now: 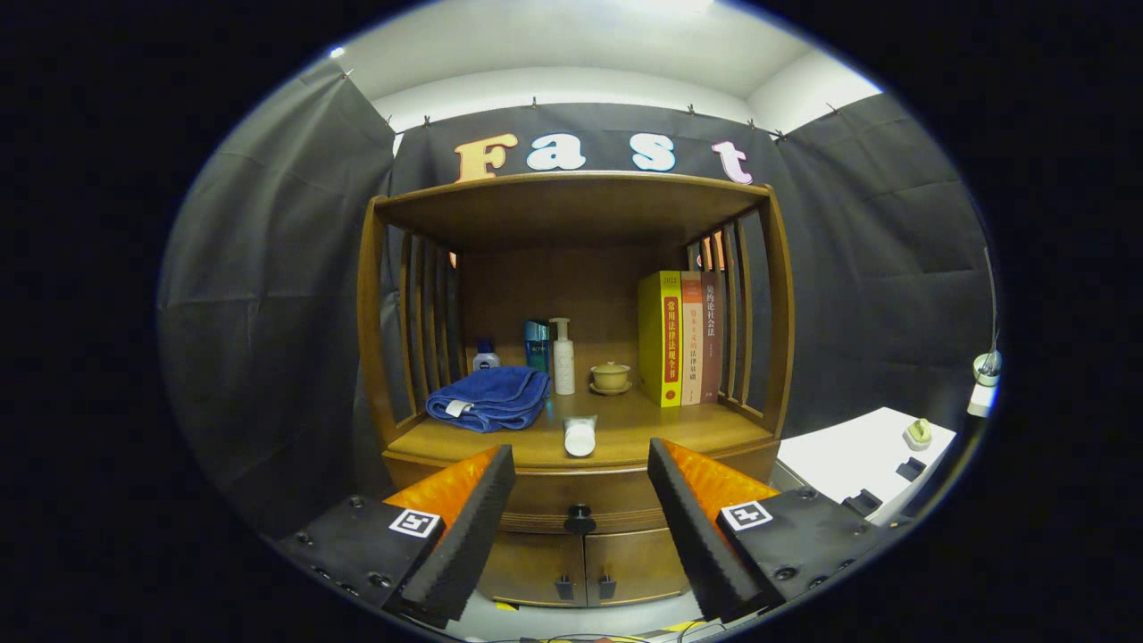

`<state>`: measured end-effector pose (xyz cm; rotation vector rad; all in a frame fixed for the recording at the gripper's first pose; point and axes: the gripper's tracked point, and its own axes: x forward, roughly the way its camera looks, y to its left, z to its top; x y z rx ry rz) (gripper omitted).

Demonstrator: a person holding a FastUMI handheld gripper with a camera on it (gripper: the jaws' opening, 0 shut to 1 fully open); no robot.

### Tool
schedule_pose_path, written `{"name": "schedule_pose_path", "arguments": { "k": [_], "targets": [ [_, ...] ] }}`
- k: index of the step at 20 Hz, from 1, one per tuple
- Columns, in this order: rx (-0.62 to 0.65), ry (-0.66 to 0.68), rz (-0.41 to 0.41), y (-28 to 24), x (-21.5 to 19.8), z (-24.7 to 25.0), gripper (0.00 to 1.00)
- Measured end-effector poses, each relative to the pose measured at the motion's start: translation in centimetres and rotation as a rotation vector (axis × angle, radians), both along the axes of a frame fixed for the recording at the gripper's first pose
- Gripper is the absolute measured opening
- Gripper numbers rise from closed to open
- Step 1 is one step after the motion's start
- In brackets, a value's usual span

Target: Pull open the drawer, take out the items inside it, and place them on the countertop above the cabinet.

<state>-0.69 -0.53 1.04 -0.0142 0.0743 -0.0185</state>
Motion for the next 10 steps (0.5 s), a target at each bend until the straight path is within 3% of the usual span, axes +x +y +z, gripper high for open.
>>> {"name": "schedule_pose_path", "arguments": {
  "k": [10],
  "targets": [
    [0.003, 0.012, 0.001, -0.31, 0.38, -0.67, 0.98]
  ]
}}
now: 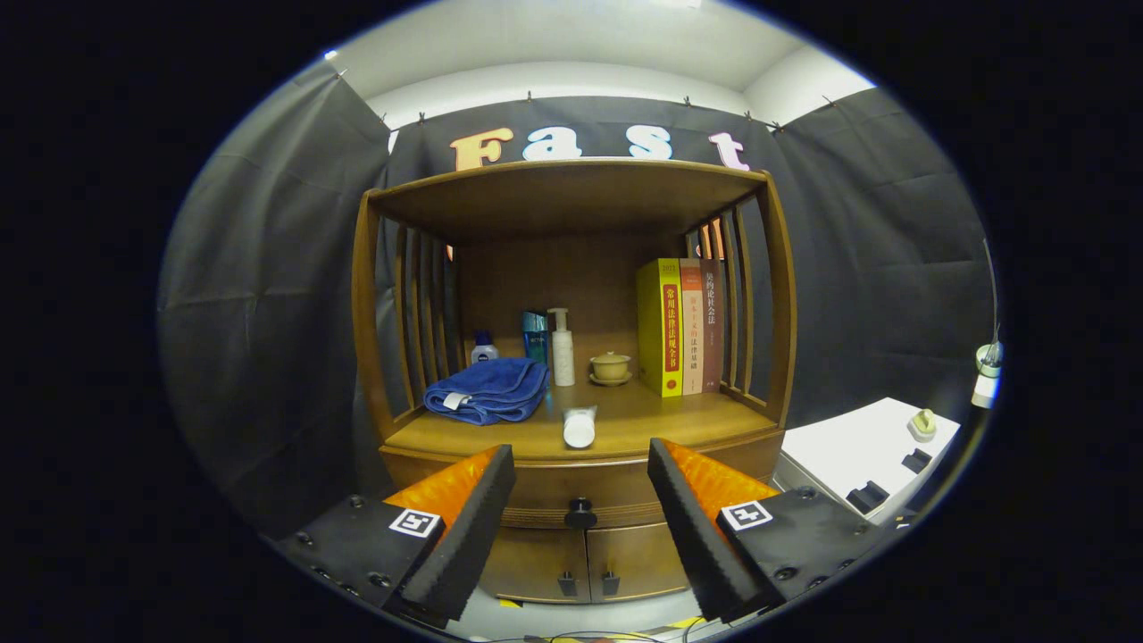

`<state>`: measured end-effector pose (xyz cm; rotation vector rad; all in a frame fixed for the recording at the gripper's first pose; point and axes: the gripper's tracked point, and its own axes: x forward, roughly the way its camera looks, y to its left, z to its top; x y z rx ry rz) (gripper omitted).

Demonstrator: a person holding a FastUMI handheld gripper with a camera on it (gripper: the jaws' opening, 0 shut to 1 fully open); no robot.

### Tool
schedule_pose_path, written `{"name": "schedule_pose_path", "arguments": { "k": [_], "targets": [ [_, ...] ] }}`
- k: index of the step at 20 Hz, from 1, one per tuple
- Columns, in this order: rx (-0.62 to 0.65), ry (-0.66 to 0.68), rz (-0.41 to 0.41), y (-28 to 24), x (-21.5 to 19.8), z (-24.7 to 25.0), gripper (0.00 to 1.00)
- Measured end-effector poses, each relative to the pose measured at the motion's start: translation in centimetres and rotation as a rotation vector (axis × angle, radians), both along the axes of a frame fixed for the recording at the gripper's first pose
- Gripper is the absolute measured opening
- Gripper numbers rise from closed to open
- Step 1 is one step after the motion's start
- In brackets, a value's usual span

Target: Pull open the drawer, take out the items inside it, and place them on the countertop above the cabinet.

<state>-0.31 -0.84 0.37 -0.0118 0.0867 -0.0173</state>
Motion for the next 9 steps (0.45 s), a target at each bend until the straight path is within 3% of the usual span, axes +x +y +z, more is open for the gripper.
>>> {"name": "schedule_pose_path", "arguments": {
  "k": [9],
  "targets": [
    [-0.007, -0.007, 0.005, 0.09, -0.05, 0.25, 0.98]
  ]
}}
